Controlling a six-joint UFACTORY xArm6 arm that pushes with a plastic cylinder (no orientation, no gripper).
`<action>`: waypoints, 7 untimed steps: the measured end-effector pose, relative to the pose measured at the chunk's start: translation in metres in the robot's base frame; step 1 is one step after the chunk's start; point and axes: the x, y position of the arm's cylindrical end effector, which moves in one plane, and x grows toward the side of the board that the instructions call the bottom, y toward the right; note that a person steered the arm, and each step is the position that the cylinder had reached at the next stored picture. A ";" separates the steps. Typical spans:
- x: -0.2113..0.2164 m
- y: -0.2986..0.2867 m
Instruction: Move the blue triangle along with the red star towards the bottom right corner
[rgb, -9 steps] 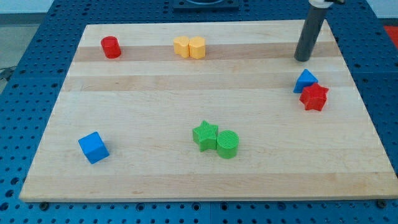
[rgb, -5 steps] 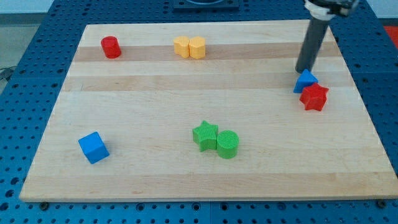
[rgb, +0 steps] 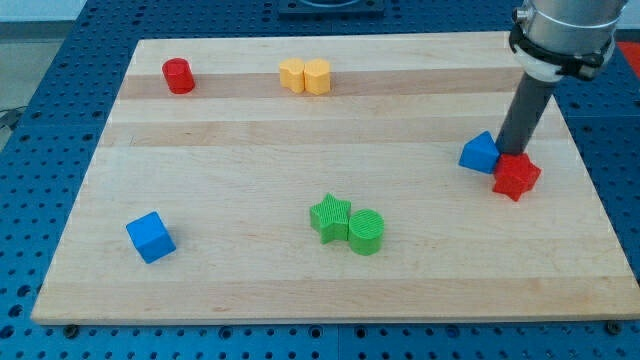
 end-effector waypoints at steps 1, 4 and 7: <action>0.011 0.000; 0.056 0.017; 0.075 0.026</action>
